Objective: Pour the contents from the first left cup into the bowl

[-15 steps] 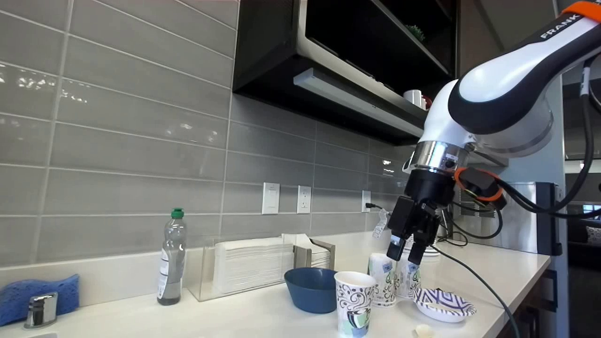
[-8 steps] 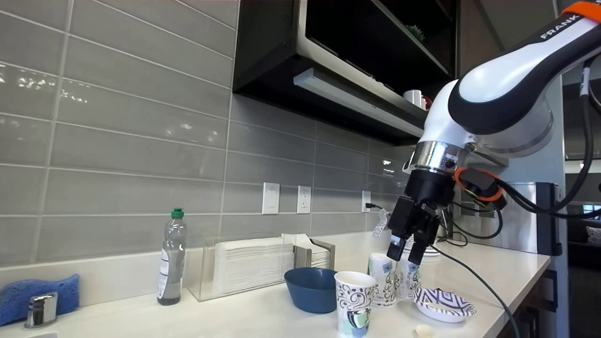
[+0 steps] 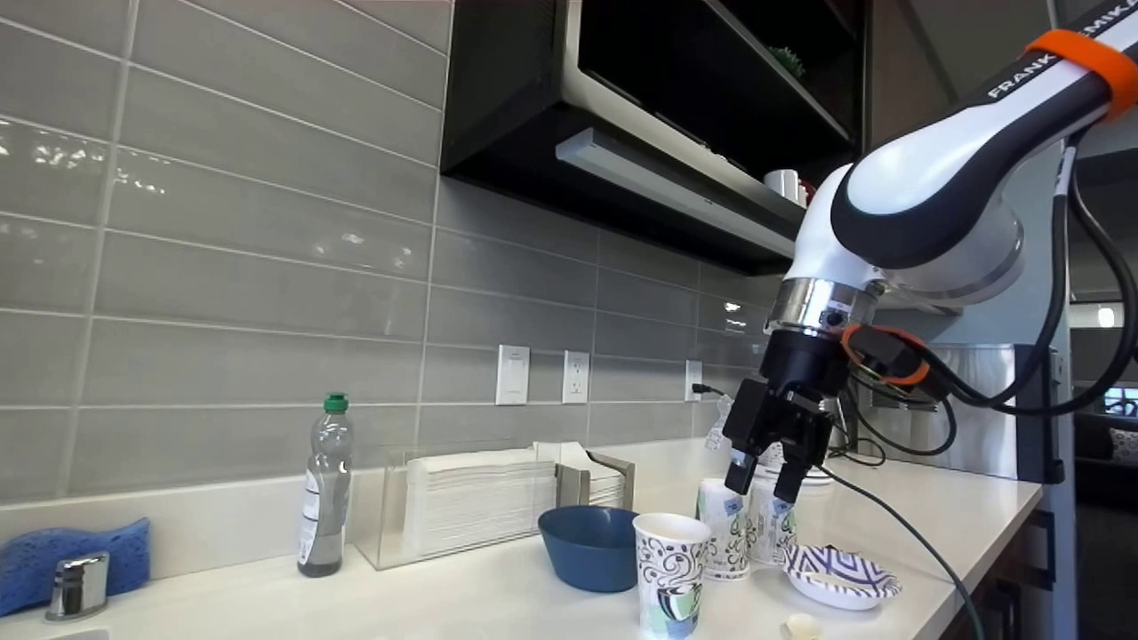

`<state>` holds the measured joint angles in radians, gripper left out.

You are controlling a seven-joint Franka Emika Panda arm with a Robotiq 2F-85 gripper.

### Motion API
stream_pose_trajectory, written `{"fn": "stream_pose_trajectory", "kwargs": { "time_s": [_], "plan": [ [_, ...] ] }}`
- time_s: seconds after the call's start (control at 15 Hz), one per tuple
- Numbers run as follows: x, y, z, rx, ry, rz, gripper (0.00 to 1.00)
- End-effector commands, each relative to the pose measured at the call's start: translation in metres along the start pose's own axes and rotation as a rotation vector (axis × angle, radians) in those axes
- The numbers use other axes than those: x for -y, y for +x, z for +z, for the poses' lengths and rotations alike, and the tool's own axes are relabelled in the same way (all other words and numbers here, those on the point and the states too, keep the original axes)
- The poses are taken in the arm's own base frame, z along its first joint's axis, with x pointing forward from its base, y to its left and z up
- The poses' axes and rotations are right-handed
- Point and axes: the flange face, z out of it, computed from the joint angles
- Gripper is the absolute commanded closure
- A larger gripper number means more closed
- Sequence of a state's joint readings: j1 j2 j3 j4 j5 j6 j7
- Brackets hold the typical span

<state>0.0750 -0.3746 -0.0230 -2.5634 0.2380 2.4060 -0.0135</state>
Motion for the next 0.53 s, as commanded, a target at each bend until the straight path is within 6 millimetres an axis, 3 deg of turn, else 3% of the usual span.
{"fn": "stream_pose_trajectory", "kwargs": {
  "time_s": [0.0,0.47],
  "plan": [
    [0.001,0.020,0.011,0.008,-0.031,0.031,0.00],
    [-0.005,0.046,0.026,0.014,-0.083,0.041,0.00]
  ]
}}
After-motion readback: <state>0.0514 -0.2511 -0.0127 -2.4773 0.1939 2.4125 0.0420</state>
